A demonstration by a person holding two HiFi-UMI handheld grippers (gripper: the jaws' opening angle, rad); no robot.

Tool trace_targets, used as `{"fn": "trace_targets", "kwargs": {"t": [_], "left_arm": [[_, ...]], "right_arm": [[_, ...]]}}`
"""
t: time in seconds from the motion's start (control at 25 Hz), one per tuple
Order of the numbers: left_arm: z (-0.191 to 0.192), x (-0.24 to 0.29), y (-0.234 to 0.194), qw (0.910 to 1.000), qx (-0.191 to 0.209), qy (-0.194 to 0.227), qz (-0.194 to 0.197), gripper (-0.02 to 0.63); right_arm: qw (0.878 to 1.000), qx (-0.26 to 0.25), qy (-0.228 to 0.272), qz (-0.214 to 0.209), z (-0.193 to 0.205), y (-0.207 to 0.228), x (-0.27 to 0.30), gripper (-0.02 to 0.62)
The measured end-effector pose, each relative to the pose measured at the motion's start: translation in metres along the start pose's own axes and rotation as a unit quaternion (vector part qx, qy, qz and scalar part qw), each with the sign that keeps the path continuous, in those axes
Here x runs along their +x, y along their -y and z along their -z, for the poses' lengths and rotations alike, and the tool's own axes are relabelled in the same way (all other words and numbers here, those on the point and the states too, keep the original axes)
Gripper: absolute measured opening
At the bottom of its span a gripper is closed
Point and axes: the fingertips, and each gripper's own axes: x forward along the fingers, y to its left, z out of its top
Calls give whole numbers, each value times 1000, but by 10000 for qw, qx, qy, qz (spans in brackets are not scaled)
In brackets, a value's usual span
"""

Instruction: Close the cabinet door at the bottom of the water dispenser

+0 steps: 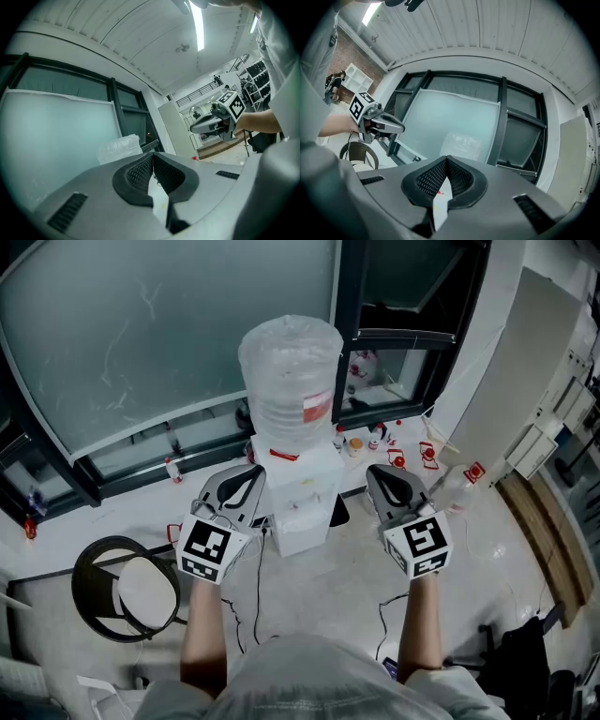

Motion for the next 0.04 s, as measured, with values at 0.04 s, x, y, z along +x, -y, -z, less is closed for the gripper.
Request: {"fn": "trace_targets", "kwargs": {"t": [0.04], "left_arm": [[0, 1, 1, 10000, -7, 5, 6, 20]], "right_arm": [[10000, 6, -6, 2, 1, 1, -1, 28]]}}
